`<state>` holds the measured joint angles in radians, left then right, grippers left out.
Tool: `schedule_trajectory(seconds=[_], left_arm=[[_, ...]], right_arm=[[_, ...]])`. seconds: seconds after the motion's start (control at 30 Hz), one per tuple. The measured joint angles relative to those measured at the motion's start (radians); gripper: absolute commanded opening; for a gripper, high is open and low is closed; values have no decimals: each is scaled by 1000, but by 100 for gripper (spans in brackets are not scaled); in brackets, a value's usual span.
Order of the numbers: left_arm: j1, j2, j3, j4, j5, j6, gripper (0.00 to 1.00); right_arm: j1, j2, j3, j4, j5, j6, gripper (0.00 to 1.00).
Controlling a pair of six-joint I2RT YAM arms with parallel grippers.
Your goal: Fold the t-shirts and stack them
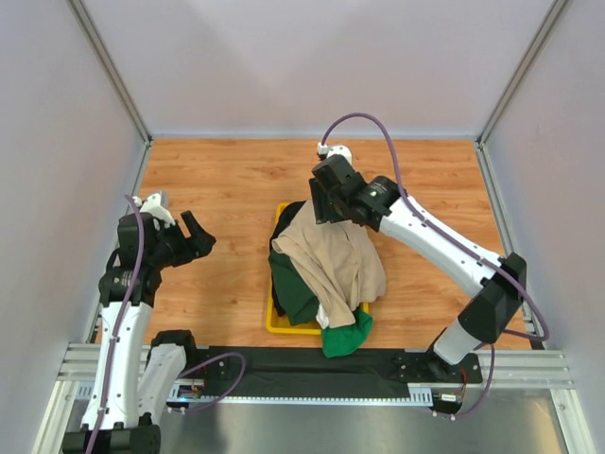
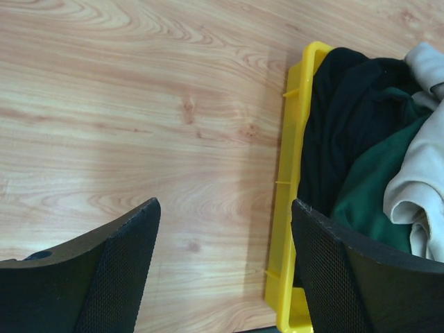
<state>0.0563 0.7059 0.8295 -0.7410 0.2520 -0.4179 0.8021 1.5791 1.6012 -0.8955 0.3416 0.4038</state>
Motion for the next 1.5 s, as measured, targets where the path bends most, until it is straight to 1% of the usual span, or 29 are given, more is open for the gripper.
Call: schedule_trajectory(seconds=[0.03,0.07,0.13,0.17,0.23,0.27,0.43,0.6,0.63,0.73,0.77,0.87,1.0,1.1,1.13,1.27,1.33,1.4,1.47,1.5], left_arm=[[-4,5,0,0,0,2,83],[-5,9,0,0,0,3,82],[-10,21,-1,0,1,5,82],[-11,24,-2,0,1,5,82],[-12,23,-5,-1,1,5,82],[-12,23,-5,-1,1,6,82],[-18,18,-5,-1,3,7,79],[-37,19,-5,0,7,13,77],[-59,27,-5,0,0,13,77],[-201,77,8,0,-35,12,77],[-252,105,18,1,-52,8,77],[-348,199,37,24,-68,-6,78],[-419,330,38,58,-78,-31,78],[-484,420,38,88,-86,-50,74],[-509,454,37,98,-86,-56,71],[-582,577,35,155,-79,-90,67],[-601,634,34,182,-75,-106,67],[-608,679,33,206,-70,-121,64],[-610,719,34,230,-62,-136,55],[-610,738,34,241,-55,-143,44]], right_arm=[[0,21,0,-5,1,2,51],[0,42,0,-11,1,4,44],[0,79,0,-21,2,6,35],[0,91,0,-25,3,6,25],[0,113,1,-34,3,2,10],[-1,117,2,-38,3,3,0],[-6,118,47,-56,11,-5,0],[-11,106,168,-124,79,-34,0],[-15,97,196,-135,96,-40,0],[-49,16,256,-156,160,-59,0],[-68,-32,264,-158,187,-63,0],[-129,-198,264,-162,271,-72,0],[-242,-454,216,-154,367,-80,0],[-306,-589,158,-158,415,-82,0],[-314,-616,137,-160,421,-82,0],[-368,-623,33,-164,412,-82,0],[-383,-607,-16,-172,397,-82,0],[-392,-590,-60,-174,374,-82,0],[-401,-587,-94,-176,353,-80,0],[-406,-592,-109,-177,343,-80,0]])
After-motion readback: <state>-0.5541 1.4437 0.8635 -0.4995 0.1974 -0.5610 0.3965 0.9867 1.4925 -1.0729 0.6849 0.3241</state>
